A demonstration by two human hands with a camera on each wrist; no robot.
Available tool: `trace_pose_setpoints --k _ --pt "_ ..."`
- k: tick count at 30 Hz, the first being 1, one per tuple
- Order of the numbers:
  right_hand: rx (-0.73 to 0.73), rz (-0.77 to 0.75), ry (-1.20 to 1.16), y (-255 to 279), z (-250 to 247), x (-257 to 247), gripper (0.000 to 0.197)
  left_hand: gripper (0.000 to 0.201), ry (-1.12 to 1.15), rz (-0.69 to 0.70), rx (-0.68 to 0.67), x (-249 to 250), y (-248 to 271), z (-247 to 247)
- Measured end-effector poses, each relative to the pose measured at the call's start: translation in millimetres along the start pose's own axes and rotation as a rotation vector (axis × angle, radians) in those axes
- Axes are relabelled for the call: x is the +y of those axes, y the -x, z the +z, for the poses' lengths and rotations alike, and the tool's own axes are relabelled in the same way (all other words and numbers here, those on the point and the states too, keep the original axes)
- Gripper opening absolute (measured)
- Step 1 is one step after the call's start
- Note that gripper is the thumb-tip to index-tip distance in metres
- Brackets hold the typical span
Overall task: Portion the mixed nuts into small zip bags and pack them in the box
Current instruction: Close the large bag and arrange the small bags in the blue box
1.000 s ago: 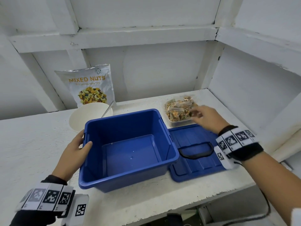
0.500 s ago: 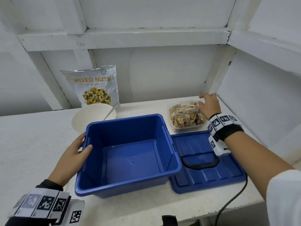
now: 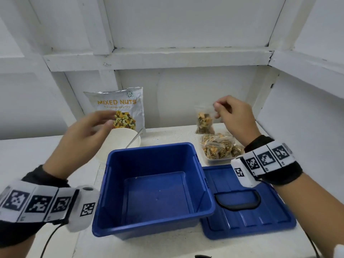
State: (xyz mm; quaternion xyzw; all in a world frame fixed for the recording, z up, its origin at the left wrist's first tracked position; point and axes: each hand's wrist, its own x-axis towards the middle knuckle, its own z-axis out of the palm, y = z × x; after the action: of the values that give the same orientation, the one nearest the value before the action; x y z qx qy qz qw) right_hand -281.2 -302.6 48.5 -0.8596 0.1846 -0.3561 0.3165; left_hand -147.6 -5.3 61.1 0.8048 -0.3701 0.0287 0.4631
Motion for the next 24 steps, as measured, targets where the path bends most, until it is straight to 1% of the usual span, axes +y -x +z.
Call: trace_pose_setpoints --k 2,4,5,7,12,16,21,24 --pt "-0.078 -0.011 -0.091 9.2 7.7 -20.0 0.011 0.022 0.072 0.049 -0.039 16.1 -8.8 16.5" --pt "-0.146 -0.008 -0.169 19.1 16.9 -33.6 0.009 0.022 0.109 0.078 -0.108 28.4 -13.8 36.8" --pt "-0.172 -0.003 -0.211 23.9 21.0 -38.7 0.009 0.024 0.135 0.086 -0.142 32.4 -14.8 46.7" --pt "-0.209 -0.010 -0.279 31.2 26.8 -45.4 0.012 0.027 0.216 0.057 -0.175 35.5 -15.6 62.4" --pt "-0.252 -0.044 -0.362 36.8 29.5 -48.7 0.018 0.012 0.335 -0.028 -0.093 29.0 -17.4 75.7" --pt "-0.258 -0.060 -0.398 37.6 35.4 -49.1 0.019 0.011 0.319 0.036 -0.089 25.3 -15.8 77.1" --pt "-0.257 -0.036 -0.435 38.4 42.8 -49.5 0.019 0.011 0.331 0.060 0.008 18.6 -16.3 77.0" --pt "-0.275 -0.016 -0.419 40.3 46.0 -46.9 0.018 0.012 0.331 0.070 0.036 14.3 -17.2 77.3"
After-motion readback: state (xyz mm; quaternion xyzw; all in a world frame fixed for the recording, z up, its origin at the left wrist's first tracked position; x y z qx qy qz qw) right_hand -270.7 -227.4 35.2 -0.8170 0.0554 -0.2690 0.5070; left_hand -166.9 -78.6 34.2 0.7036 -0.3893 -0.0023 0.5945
